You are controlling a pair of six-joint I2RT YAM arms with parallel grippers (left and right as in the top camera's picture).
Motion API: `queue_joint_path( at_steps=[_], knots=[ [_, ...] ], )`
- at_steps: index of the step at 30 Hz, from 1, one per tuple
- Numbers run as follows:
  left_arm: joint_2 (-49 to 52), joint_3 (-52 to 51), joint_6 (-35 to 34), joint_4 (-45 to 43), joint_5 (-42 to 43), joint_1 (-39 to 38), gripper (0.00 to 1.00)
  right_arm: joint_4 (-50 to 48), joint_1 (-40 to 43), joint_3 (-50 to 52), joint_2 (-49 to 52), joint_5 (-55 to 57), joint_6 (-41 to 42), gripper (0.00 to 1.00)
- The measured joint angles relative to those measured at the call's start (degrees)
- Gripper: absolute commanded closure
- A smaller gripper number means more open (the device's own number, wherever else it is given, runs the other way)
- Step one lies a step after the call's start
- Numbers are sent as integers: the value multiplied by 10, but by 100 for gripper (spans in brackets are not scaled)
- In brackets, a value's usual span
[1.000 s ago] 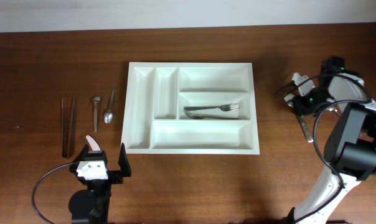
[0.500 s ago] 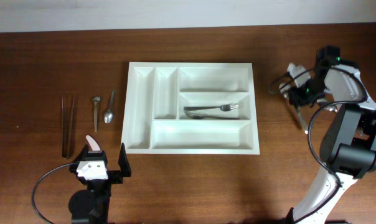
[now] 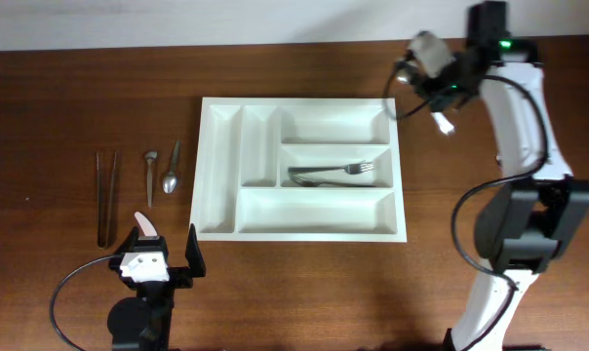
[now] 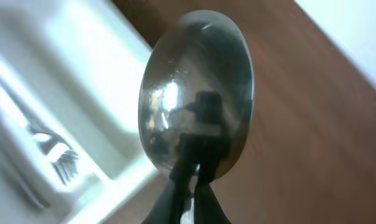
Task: Pack container
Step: 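Carry the spoon with the right gripper into the top compartment and release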
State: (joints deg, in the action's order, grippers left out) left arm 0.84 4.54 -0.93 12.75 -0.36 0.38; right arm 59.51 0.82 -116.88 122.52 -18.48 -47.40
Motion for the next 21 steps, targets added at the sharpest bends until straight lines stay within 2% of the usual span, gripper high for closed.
queue_joint_path(
  at_steps=[8,21],
  knots=[
    [0,0,0,0,0,0,1,-2,-111,0,1,-11,-159,96],
    [0,0,0,0,0,0,1,-25,-140,0,85,-11,-206,95]
  ],
)
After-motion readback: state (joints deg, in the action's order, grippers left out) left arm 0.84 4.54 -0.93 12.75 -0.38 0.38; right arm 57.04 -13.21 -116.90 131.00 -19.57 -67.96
